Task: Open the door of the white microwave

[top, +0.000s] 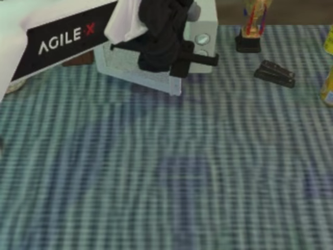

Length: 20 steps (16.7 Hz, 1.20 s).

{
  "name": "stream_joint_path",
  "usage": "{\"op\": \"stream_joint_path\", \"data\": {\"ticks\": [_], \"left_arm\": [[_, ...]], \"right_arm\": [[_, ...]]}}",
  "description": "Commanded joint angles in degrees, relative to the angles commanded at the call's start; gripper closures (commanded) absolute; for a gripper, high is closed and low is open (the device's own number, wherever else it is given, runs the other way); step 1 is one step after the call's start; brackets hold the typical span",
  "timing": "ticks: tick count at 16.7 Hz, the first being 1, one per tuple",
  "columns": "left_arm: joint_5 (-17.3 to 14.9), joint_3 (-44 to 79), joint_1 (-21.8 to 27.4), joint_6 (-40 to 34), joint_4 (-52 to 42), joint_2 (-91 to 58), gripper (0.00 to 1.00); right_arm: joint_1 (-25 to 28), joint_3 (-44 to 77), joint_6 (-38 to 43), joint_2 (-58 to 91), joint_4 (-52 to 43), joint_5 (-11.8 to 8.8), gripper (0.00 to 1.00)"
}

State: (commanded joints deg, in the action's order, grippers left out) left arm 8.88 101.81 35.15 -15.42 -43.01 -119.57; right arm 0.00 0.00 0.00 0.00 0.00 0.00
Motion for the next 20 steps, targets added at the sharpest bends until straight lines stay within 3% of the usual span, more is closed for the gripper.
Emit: {"op": "stream_joint_path", "data": {"ticks": [14,20], "left_arm": [[0.0,0.0,0.0,0.0,0.0,0.0,1.0],[-1.8,-3.8,-0.5,3.1,1.8,2.5,1.0]], "right_arm": [[0.0,0.0,0.0,0.0,0.0,0.0,0.0],[0.0,0.0,0.0,0.0,0.0,0.0,0.0]]}}
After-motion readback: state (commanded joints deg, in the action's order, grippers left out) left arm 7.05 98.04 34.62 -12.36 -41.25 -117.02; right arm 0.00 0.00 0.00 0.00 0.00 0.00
